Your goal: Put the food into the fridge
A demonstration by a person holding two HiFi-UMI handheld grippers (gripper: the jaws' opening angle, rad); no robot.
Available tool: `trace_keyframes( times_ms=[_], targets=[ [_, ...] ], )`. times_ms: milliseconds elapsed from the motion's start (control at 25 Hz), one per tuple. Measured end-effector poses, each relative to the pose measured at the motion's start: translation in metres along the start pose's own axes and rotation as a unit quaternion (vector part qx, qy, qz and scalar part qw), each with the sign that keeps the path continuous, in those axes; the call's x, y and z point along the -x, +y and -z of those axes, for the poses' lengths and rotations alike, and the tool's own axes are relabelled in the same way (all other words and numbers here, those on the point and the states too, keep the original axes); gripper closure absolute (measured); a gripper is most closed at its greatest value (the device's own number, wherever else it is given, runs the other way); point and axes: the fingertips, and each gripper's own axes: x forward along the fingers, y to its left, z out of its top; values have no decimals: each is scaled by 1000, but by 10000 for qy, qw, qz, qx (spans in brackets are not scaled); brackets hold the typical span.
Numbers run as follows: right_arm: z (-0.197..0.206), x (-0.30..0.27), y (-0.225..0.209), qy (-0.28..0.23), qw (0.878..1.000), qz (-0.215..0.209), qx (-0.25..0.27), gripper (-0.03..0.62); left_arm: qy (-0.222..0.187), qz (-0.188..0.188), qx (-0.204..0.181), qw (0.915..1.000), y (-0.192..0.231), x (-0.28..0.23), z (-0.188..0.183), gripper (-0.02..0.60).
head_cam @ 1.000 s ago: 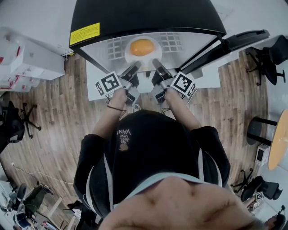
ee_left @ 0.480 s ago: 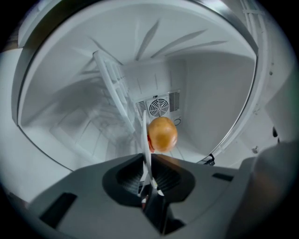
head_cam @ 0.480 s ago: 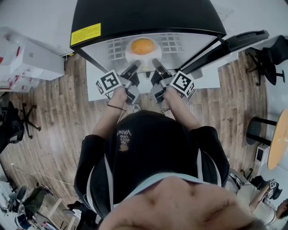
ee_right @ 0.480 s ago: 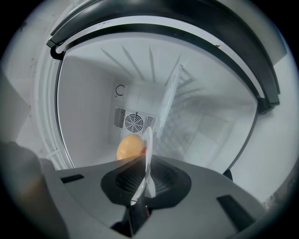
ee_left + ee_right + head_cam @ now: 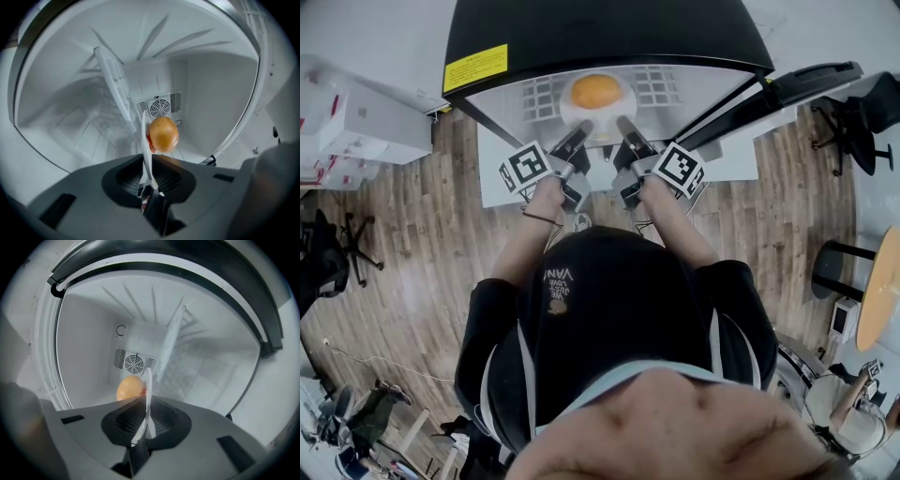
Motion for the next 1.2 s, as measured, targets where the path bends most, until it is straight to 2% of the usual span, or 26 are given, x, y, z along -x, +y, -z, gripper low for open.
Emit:
trace_keyframes(
  times_ms=[360,520,840,1200],
  targets=[
    [-3,-7,3,-53,9999,-118,6,574,-27,49,4,10000,1,-2,-4,541],
    [-7,-9,5,-95,9998,-129,84,571,-42,203,11,9998,-6,-5,-6,504],
    [-12,-11,11,-179,9993,-158,296,543,-101,177,-58,9998,-6,-3,-11,495],
    [-14,-11,10,-226,9991,-148,337,543,-208,186,-45,9996,-5,1,-16,492]
  ],
)
